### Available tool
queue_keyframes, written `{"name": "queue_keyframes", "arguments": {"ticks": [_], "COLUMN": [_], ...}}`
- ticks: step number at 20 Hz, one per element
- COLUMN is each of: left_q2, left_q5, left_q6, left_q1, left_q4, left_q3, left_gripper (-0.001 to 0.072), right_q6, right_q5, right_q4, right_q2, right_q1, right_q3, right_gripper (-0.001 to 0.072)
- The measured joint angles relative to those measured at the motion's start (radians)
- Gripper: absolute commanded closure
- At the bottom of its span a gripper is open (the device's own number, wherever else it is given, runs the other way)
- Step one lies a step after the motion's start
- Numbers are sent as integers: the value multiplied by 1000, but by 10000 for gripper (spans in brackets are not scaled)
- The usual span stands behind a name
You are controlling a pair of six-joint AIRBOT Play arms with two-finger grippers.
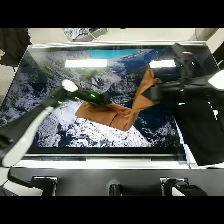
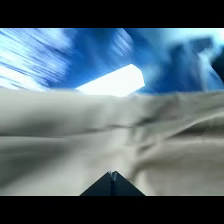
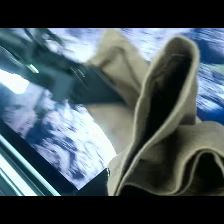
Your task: Fold the shirts.
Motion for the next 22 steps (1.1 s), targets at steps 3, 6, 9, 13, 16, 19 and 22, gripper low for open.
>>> {"name": "queue_keyframes", "arguments": {"ticks": [3, 6, 9, 13, 16, 19, 22], "left_q2": [128, 233, 316, 377, 392, 398, 400], "left_q5": [-47, -82, -113, -132, -137, -140, -140], "left_q6": [-14, -18, -20, -8, -1, 7, 18], "left_q1": [137, 254, 336, 385, 393, 398, 402], "left_q4": [107, 150, 169, 183, 187, 188, 190], "left_q3": [2, 1, -4, -23, -50, -84, -105], "left_gripper": [680, 679, 679, 679, 679, 679, 679], "right_q6": [-21, -31, -31, -43, -55, -100, -115], "right_q5": [-99, -207, -298, -372, -420, -432, -408], "right_q4": [64, 125, 208, 358, 445, 492, 430], "right_q2": [-104, -248, -400, -568, -639, -657, -616], "right_q1": [111, 216, 293, 377, 419, 420, 358], "right_q3": [24, 78, 119, 140, 144, 146, 147], "right_gripper": [669, 669, 669, 647, 64, 70, 73]}}
